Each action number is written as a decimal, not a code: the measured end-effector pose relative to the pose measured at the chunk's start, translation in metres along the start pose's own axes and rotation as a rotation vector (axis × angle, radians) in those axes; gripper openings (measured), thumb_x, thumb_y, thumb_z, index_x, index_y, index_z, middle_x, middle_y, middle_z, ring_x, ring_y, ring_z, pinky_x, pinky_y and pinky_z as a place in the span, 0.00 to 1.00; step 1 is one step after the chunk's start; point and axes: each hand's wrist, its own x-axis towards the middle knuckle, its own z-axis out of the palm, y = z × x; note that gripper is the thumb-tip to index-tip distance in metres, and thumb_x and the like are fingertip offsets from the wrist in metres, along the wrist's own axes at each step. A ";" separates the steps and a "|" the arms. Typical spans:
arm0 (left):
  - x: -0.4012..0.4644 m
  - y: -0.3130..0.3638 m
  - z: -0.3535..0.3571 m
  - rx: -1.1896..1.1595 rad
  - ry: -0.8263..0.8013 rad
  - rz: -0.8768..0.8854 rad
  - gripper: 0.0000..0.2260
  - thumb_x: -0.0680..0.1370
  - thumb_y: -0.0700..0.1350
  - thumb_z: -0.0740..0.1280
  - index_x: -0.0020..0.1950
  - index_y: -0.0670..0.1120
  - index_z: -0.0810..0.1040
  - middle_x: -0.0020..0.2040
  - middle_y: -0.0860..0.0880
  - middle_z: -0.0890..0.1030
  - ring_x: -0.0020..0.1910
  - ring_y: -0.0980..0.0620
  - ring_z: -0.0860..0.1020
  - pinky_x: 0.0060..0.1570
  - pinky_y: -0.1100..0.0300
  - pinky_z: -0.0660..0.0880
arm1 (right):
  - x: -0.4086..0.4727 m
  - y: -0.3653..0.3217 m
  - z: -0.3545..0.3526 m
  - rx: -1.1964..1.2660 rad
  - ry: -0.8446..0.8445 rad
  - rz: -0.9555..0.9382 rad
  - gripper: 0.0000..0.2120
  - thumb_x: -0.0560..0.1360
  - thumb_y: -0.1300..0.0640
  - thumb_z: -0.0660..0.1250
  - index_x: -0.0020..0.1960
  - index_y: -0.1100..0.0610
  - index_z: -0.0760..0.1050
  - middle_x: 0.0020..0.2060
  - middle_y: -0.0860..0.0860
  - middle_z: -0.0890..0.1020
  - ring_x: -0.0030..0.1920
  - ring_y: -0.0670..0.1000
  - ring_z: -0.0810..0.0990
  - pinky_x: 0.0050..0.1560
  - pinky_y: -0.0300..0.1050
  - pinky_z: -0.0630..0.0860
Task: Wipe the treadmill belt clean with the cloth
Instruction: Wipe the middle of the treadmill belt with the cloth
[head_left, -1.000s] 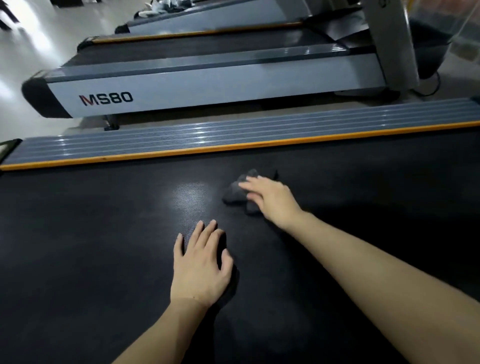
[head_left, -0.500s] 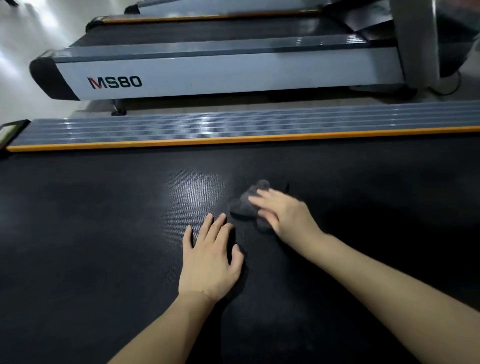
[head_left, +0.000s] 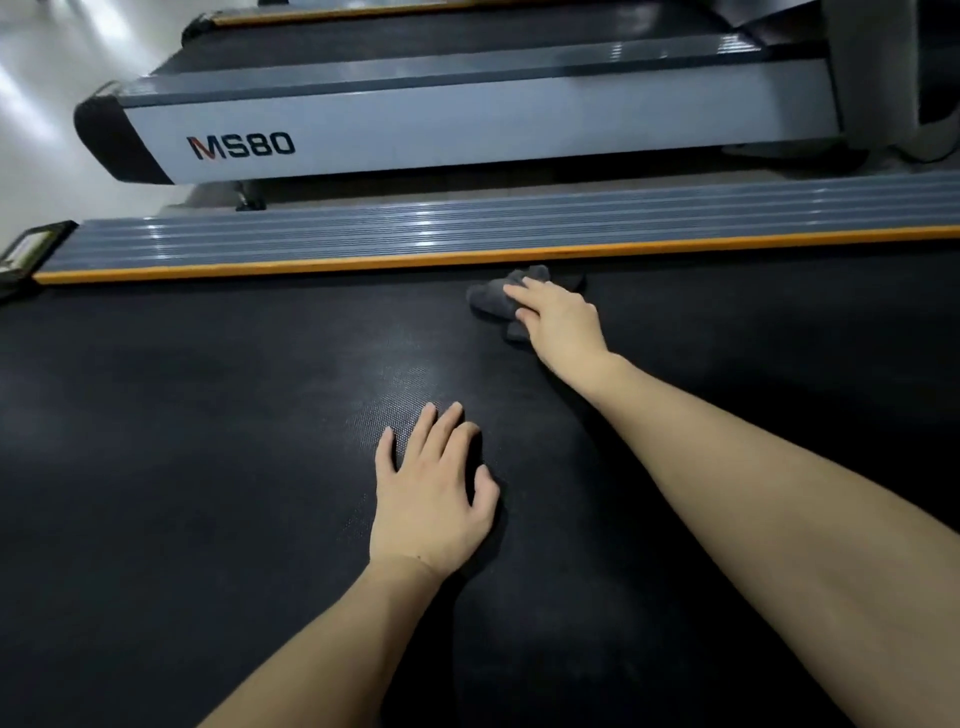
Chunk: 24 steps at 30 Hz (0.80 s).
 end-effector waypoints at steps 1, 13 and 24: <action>0.000 0.000 0.000 -0.003 -0.005 -0.005 0.21 0.79 0.57 0.55 0.71 0.55 0.70 0.80 0.57 0.63 0.82 0.55 0.52 0.79 0.41 0.47 | -0.009 0.001 -0.003 0.016 -0.012 -0.003 0.17 0.81 0.54 0.63 0.68 0.41 0.74 0.71 0.42 0.72 0.73 0.51 0.67 0.70 0.52 0.66; -0.016 0.000 -0.024 0.058 -0.075 0.047 0.23 0.79 0.57 0.54 0.70 0.53 0.74 0.75 0.52 0.70 0.77 0.51 0.64 0.73 0.49 0.61 | -0.235 -0.022 -0.053 0.135 -0.092 0.062 0.18 0.78 0.55 0.67 0.65 0.40 0.77 0.69 0.41 0.74 0.73 0.46 0.68 0.68 0.38 0.63; -0.123 0.028 -0.064 0.056 -0.178 -0.017 0.18 0.81 0.54 0.57 0.70 0.53 0.73 0.72 0.53 0.72 0.73 0.49 0.68 0.68 0.49 0.67 | -0.281 -0.061 -0.054 0.179 -0.006 0.278 0.18 0.80 0.57 0.65 0.67 0.44 0.76 0.71 0.45 0.73 0.74 0.50 0.66 0.70 0.44 0.63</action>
